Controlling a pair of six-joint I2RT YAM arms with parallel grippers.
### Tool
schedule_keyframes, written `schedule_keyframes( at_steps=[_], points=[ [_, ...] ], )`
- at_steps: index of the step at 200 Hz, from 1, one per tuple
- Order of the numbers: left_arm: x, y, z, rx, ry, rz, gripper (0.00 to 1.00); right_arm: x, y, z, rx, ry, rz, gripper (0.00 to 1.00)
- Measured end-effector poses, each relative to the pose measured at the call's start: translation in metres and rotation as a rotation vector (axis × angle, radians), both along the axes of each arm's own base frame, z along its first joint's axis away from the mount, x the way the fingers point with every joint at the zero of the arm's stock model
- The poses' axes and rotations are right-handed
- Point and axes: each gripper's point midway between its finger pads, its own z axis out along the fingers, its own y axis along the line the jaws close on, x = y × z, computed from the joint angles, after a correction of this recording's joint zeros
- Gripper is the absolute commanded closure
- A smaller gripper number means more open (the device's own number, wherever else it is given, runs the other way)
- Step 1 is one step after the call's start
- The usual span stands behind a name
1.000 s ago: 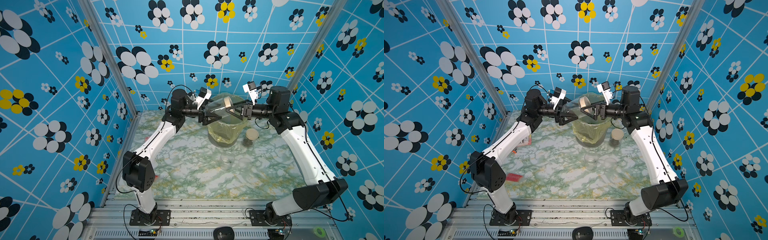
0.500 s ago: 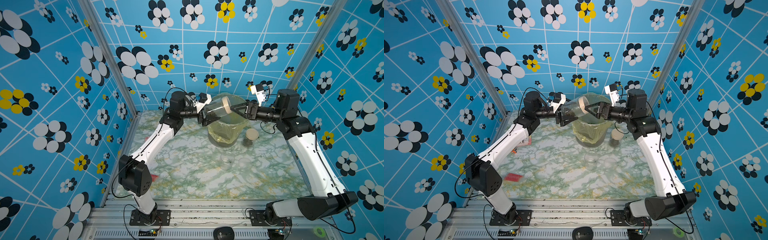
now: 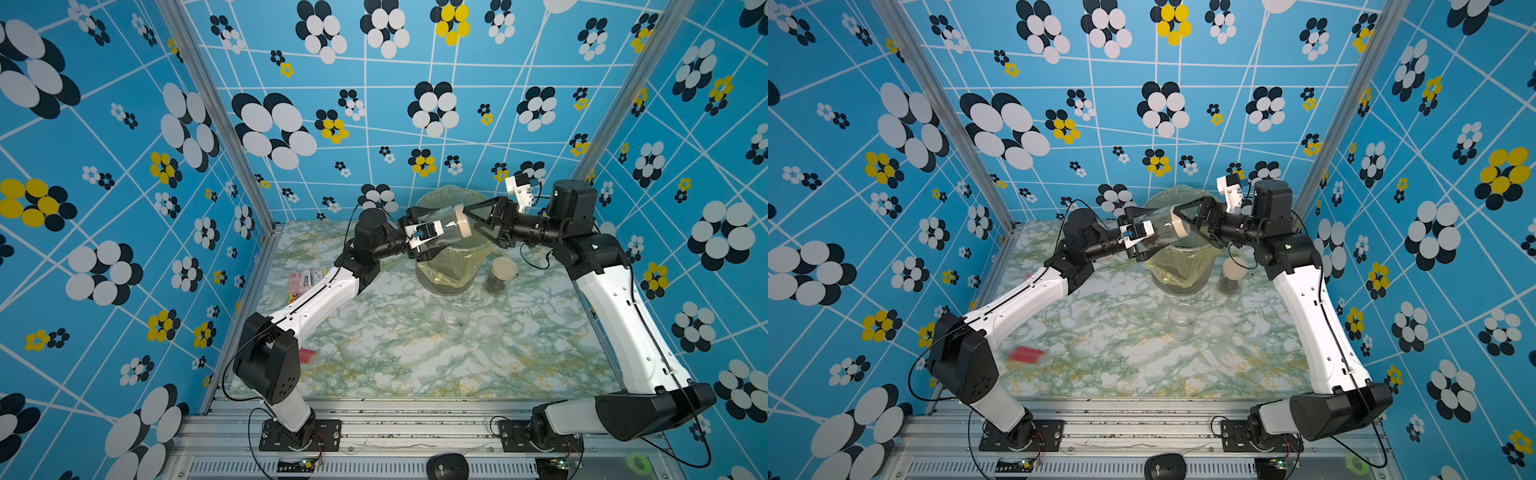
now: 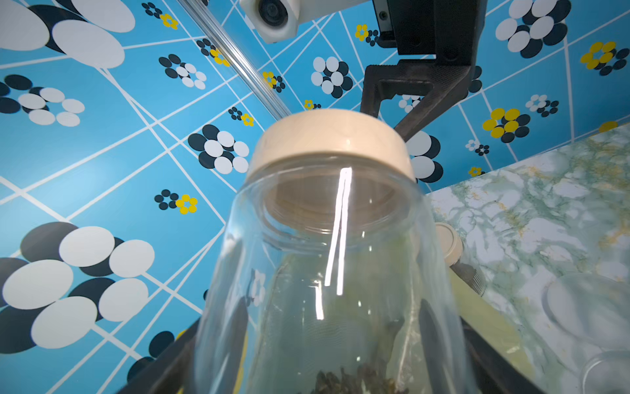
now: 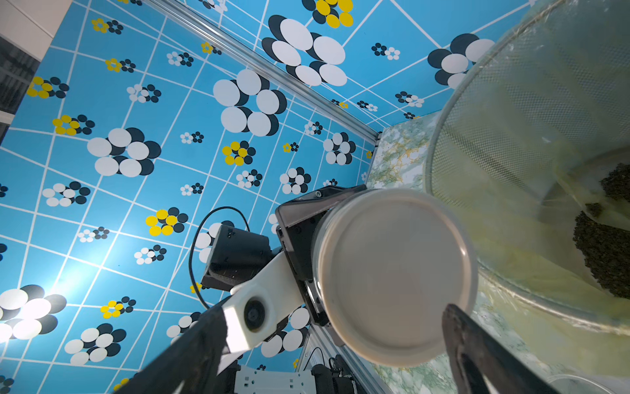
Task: Empty moldy tea leaves from jars
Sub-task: Unscrew the lid from the jar.
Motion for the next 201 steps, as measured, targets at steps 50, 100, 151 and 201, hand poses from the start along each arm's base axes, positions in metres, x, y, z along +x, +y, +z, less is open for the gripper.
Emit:
schedule_keyframes(
  at_steps=[50, 100, 151, 201],
  points=[
    [0.001, 0.003, 0.018, -0.012, -0.109, 0.041, 0.63, 0.011, -0.002, -0.019, -0.032, 0.069, -0.031, 0.01],
    [-0.001, 0.001, 0.019, -0.013, -0.121, 0.044, 0.63, 0.011, -0.002, -0.016, -0.031, 0.068, -0.031, 0.03],
    [-0.003, -0.001, 0.02, -0.017, -0.125, 0.037, 0.63, 0.018, 0.003, -0.008, 0.01, 0.046, -0.011, 0.1],
    [-0.003, -0.001, 0.022, -0.022, -0.127, 0.038, 0.63, 0.022, 0.009, -0.002, 0.048, 0.037, 0.014, 0.2]
  ],
)
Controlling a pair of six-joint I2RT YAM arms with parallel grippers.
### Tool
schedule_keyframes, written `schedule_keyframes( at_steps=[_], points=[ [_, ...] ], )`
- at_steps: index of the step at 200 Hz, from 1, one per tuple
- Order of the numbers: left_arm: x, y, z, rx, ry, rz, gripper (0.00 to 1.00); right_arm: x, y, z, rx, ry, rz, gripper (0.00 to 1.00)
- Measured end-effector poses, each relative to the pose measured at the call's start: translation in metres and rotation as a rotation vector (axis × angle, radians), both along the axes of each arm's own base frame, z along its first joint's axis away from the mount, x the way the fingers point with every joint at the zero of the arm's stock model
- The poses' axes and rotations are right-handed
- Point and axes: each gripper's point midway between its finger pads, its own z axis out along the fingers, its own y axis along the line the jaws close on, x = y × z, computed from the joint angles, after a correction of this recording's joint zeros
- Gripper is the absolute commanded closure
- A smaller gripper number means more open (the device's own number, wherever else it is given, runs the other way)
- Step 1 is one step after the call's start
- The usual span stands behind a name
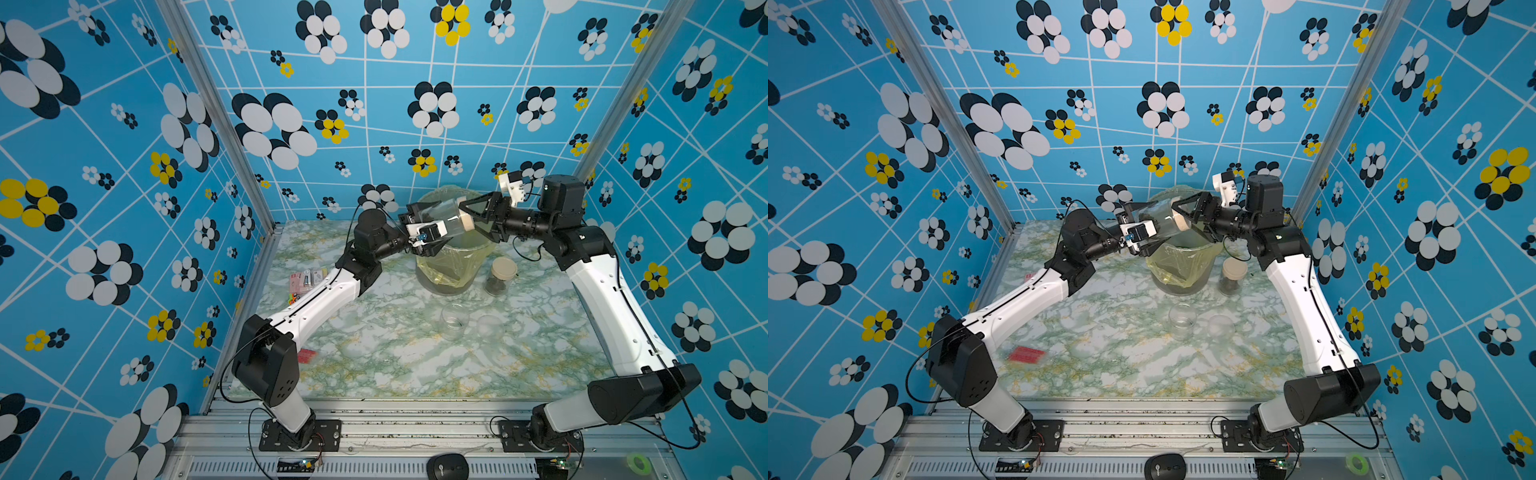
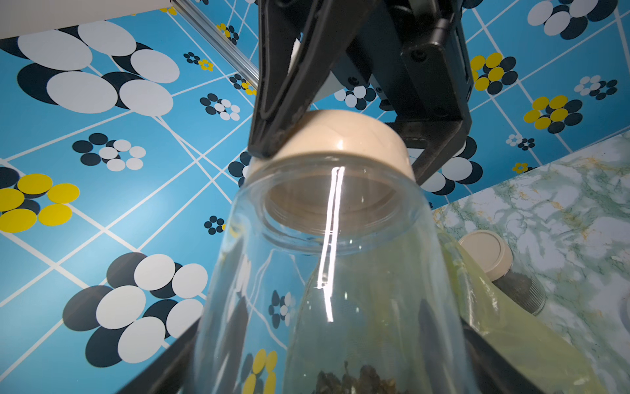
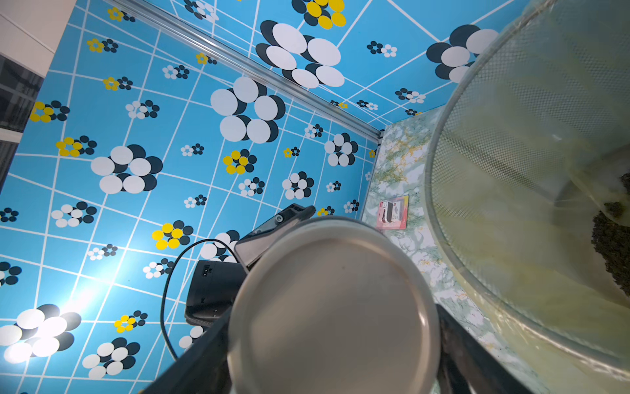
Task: Empty moldy tea leaves from jars
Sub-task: Unscrew the lid from the jar.
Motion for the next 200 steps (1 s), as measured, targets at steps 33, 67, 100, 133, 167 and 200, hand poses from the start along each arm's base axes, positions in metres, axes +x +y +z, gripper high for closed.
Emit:
schedule_keyframes(
  at_steps=[33, 67, 100, 133, 167, 200],
  points=[
    [0.0, 0.0, 0.002, -0.004, -0.004, 0.002, 0.63, 0.0, 0.001, 0.002, 0.009, -0.003, 0.004, 0.31],
    [0.0, 0.0, 0.003, -0.01, 0.003, 0.001, 0.63, 0.0, 0.002, 0.003, 0.019, -0.011, 0.014, 0.37],
    [-0.001, 0.0, 0.006, -0.029, 0.045, -0.012, 0.63, 0.001, 0.002, 0.006, 0.03, -0.037, 0.032, 0.41],
    [-0.003, 0.001, 0.01, -0.046, 0.125, -0.054, 0.64, -0.001, 0.004, 0.011, 0.039, -0.071, 0.061, 0.43],
    [-0.007, 0.004, 0.012, -0.063, 0.232, -0.122, 0.64, -0.004, 0.006, 0.015, 0.028, -0.126, 0.095, 0.44],
    [-0.011, 0.005, 0.012, -0.067, 0.35, -0.194, 0.64, -0.007, 0.008, 0.016, 0.011, -0.166, 0.122, 0.44]
  ],
)
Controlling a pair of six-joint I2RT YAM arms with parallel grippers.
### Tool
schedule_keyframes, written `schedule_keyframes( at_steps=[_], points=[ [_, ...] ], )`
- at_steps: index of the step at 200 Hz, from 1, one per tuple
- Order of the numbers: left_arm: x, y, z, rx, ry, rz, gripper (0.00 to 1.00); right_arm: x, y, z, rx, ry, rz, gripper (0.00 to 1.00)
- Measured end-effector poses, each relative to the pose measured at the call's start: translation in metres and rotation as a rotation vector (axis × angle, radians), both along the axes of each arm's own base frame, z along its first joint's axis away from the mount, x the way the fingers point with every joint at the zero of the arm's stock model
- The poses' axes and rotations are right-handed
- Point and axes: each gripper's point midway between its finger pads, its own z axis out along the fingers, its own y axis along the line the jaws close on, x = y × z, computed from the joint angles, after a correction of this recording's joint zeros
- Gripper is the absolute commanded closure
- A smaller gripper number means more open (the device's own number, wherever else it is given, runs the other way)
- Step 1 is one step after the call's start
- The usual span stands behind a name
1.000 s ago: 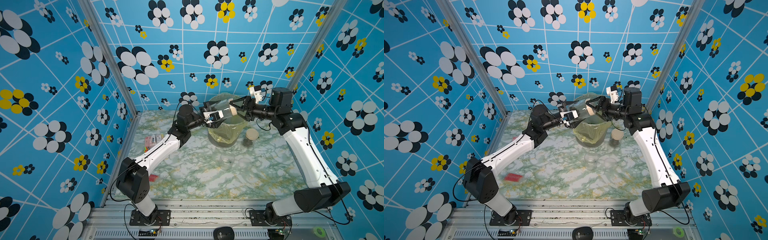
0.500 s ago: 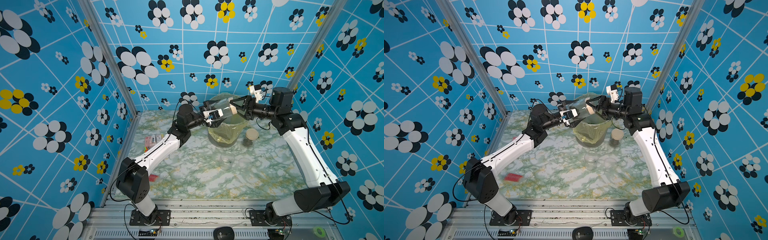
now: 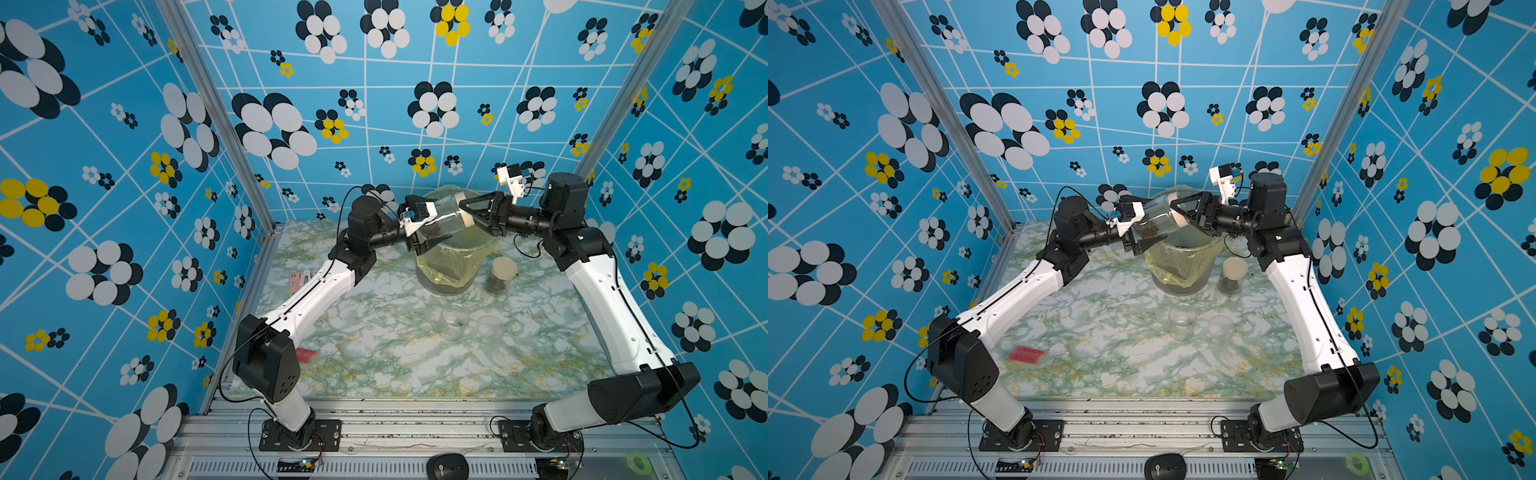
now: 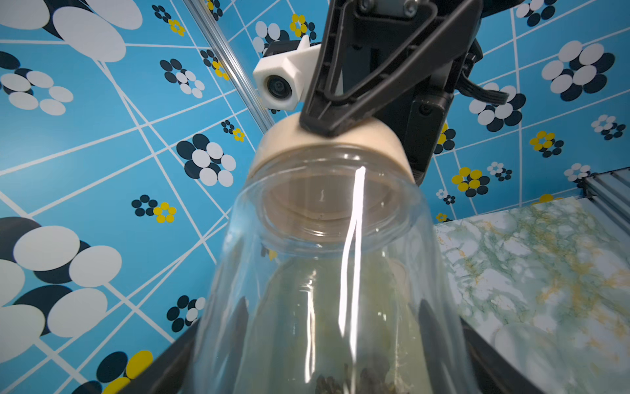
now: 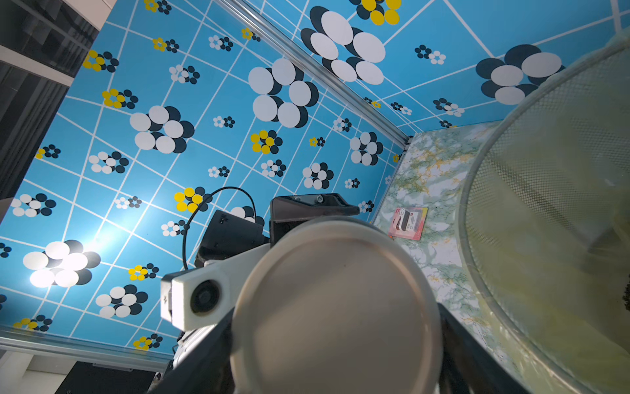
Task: Empty moldy tea leaves from jars
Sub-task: Unscrew the lid from the jar.
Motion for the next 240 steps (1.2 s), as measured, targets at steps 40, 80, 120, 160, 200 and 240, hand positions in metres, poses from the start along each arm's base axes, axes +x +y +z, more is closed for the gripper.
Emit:
schedule_keyframes(
  at_steps=[40, 80, 120, 160, 200, 240],
  points=[
    [-0.002, 0.002, 0.003, -0.024, 0.143, -0.1, 0.64, -0.002, 0.002, 0.006, -0.011, -0.061, 0.025, 0.45],
    [0.003, 0.006, 0.006, -0.049, 0.295, -0.197, 0.64, 0.006, 0.006, 0.011, -0.013, -0.137, 0.055, 0.45],
    [0.004, 0.007, 0.014, -0.052, 0.354, -0.259, 0.65, 0.01, 0.007, 0.021, -0.024, -0.208, 0.074, 0.45],
    [0.004, 0.009, 0.025, -0.062, 0.38, -0.274, 0.65, 0.012, 0.008, 0.034, -0.012, -0.27, 0.108, 0.46],
    [-0.008, 0.007, 0.025, -0.043, 0.396, -0.342, 0.65, 0.029, -0.003, 0.035, 0.001, -0.284, 0.085, 0.47],
    [-0.013, 0.004, 0.024, -0.038, 0.392, -0.384, 0.65, 0.04, -0.013, 0.035, 0.008, -0.275, 0.055, 0.47]
  ],
)
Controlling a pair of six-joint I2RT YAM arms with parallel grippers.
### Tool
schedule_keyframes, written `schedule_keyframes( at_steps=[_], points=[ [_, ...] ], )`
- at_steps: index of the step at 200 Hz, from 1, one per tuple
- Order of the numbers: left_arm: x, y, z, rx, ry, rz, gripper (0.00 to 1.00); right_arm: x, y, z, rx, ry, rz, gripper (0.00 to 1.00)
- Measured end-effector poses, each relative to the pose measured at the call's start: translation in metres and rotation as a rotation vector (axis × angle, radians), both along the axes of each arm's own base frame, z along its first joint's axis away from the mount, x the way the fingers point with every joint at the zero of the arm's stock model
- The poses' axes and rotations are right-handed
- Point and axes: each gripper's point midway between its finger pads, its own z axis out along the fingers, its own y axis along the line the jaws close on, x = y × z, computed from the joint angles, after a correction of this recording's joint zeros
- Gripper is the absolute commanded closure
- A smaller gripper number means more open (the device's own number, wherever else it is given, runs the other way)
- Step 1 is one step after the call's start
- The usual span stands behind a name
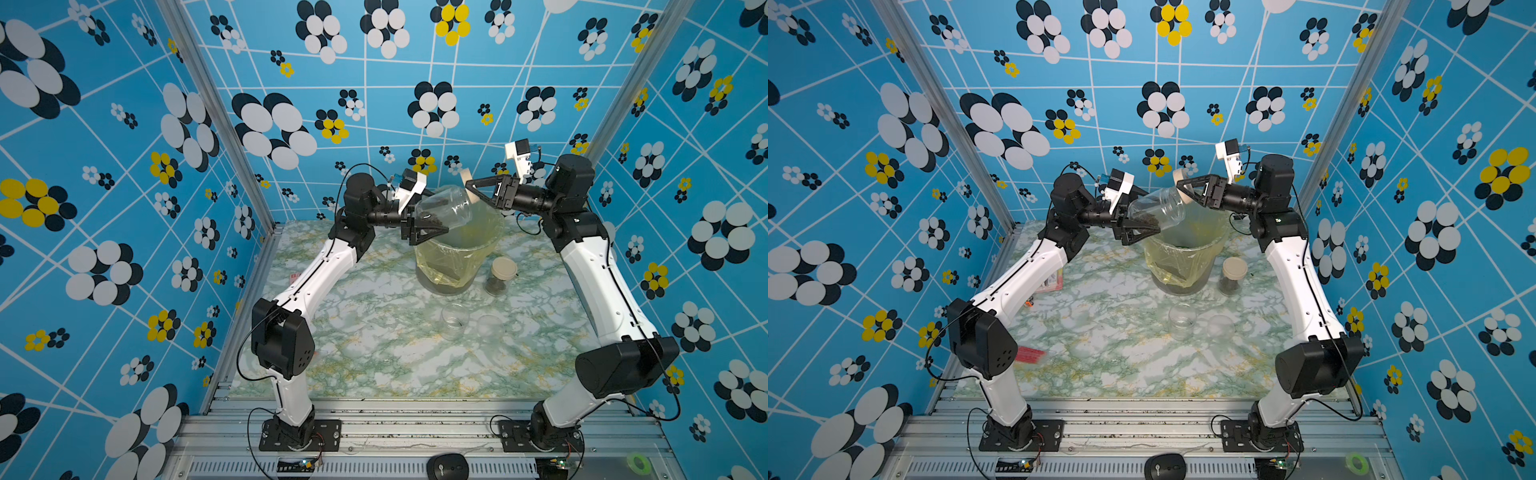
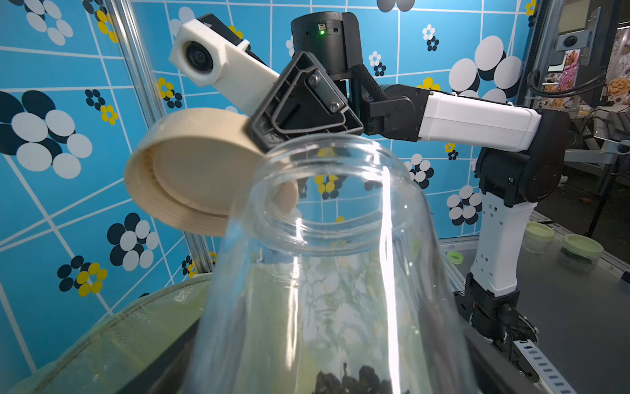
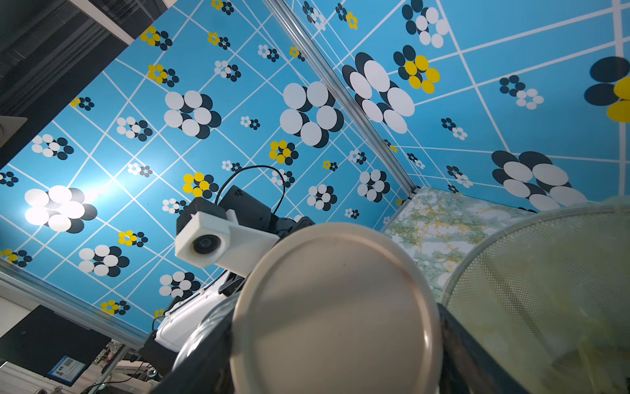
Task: Empty moldy tea leaves from jars
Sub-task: Unscrew the lid from the jar.
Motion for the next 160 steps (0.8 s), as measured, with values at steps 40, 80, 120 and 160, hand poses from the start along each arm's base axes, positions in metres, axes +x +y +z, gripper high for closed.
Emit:
schedule_keyframes(
  at_steps=[40, 80, 120, 160],
  points=[
    [0.007, 0.004, -0.001, -0.009, -0.008, 0.017, 0.65, 0.003, -0.009, 0.004, 0.005, -0.009, -0.02, 0.47],
    [0.027, 0.021, -0.015, -0.018, 0.003, 0.117, 0.65, 0.007, -0.026, 0.001, -0.007, 0.0, -0.078, 0.47],
    [0.038, 0.05, -0.018, -0.036, -0.012, 0.283, 0.65, -0.013, -0.03, -0.008, -0.03, 0.019, -0.109, 0.48],
    [0.02, 0.077, 0.01, -0.092, -0.1, 0.419, 0.65, -0.028, -0.029, -0.024, -0.055, 0.036, -0.129, 0.49]
  ],
)
